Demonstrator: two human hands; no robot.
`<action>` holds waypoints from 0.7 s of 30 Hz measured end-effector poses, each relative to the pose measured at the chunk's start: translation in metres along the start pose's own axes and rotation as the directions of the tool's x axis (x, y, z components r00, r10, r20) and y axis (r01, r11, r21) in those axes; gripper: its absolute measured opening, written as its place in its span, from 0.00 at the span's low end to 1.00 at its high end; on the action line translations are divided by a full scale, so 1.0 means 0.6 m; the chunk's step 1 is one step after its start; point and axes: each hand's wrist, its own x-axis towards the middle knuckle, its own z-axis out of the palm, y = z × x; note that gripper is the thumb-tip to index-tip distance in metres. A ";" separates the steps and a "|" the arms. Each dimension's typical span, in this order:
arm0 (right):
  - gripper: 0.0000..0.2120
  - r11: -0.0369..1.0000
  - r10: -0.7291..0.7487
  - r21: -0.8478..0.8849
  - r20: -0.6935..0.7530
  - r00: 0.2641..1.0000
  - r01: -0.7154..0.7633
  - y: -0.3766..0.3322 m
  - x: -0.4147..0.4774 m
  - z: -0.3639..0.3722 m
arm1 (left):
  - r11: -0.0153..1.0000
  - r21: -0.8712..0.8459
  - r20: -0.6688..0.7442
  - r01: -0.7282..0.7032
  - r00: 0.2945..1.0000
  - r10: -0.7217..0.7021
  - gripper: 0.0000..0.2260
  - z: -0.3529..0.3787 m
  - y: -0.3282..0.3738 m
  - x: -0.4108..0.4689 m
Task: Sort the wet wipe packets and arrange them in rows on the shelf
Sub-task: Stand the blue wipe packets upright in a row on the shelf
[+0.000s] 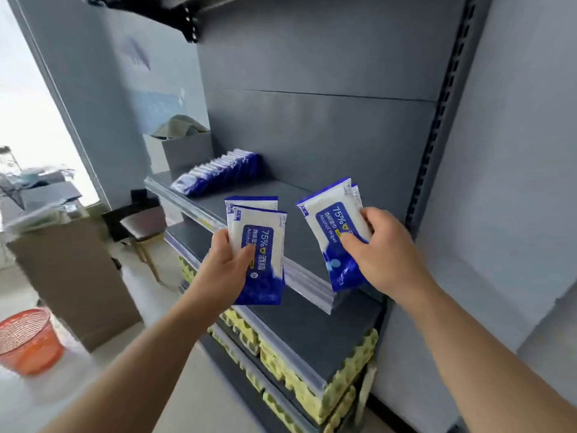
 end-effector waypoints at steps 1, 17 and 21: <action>0.06 1.000 0.001 0.018 0.004 1.000 -0.001 -0.022 0.018 0.025 | 1.000 0.001 -0.015 0.005 1.000 -0.005 0.07 -0.030 0.002 0.024; 0.05 1.000 0.006 -0.029 0.084 0.996 -0.004 -0.113 0.352 0.382 | 0.995 -0.069 -0.090 0.074 0.993 -0.080 0.07 -0.240 -0.060 0.456; 0.04 0.999 0.021 -0.032 0.119 0.993 -0.017 -0.127 0.434 0.456 | 0.991 -0.093 -0.069 0.094 0.993 -0.101 0.08 -0.271 -0.074 0.557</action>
